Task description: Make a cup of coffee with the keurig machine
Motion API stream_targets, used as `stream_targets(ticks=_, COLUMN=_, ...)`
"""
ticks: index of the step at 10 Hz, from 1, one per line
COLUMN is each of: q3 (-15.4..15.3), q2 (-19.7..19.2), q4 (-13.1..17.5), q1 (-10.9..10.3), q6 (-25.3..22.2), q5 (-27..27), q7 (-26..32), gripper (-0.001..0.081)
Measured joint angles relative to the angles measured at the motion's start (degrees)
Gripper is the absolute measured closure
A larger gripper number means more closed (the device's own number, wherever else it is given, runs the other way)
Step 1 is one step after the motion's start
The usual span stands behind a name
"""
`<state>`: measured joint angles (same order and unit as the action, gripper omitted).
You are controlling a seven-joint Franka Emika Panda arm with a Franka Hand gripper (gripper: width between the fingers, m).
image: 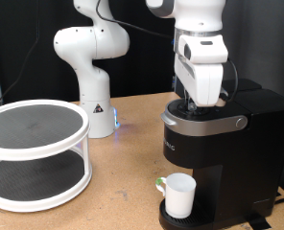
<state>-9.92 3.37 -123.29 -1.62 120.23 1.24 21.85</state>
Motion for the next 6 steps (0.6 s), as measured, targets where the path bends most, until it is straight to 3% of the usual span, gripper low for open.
stream_targets(ticks=4, q3=0.93, q2=-4.68, q4=7.31, q1=0.4, q6=-11.57, q5=2.2, q7=-1.22, gripper=0.0805)
stream_targets(ticks=6, q3=1.02, q2=-5.89, q4=8.98, q1=0.4, q6=-13.56, q5=2.27, q7=-1.28, gripper=0.0805)
